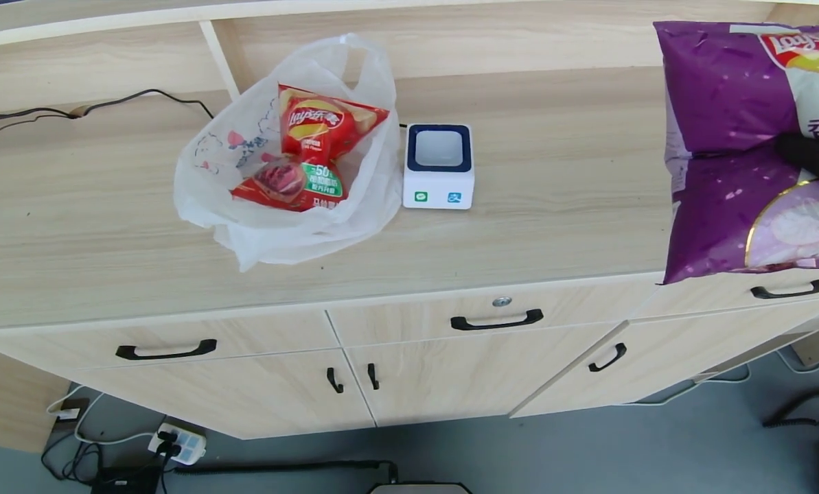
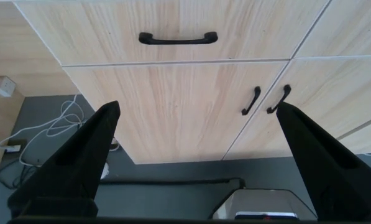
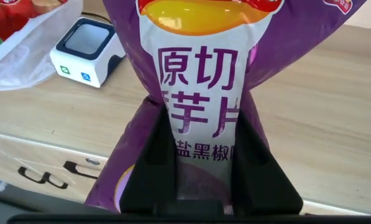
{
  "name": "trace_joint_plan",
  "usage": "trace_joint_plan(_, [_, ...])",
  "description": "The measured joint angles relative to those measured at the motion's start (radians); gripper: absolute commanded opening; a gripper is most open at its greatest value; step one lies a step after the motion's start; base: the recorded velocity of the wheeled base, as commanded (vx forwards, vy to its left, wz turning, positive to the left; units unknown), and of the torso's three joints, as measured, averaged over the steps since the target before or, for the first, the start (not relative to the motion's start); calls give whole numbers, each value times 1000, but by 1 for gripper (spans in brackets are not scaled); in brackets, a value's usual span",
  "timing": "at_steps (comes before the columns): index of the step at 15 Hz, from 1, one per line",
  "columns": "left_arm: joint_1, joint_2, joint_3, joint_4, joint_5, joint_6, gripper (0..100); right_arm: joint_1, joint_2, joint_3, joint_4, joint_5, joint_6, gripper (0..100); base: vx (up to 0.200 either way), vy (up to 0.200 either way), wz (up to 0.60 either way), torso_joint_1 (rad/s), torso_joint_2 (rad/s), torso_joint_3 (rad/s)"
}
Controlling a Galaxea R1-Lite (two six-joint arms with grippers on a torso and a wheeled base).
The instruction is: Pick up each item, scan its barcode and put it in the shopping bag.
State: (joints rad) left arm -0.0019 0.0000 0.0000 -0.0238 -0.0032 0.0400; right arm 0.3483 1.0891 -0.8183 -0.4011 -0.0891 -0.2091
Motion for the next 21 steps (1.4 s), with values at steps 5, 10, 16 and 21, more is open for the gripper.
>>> trace_joint_plan(5, [0,0,0,0,0,-1,100,0,18,-3,0,0,0,0,0,200,0,0,2,-1])
trace_joint_plan(10, [0,0,0,0,0,-3,100,-1,26,1,0,-1,-3,0,120,160,0,0,3,2])
trace_joint_plan(16, [0,0,0,0,0,-2,100,2,39,-4,-3,5,-6,0,100,0,0,-3,-1,0])
trace_joint_plan(21, [0,0,0,0,0,-2,100,35,92,-51,-7,18,-10,0,0,0,0,0,0,0])
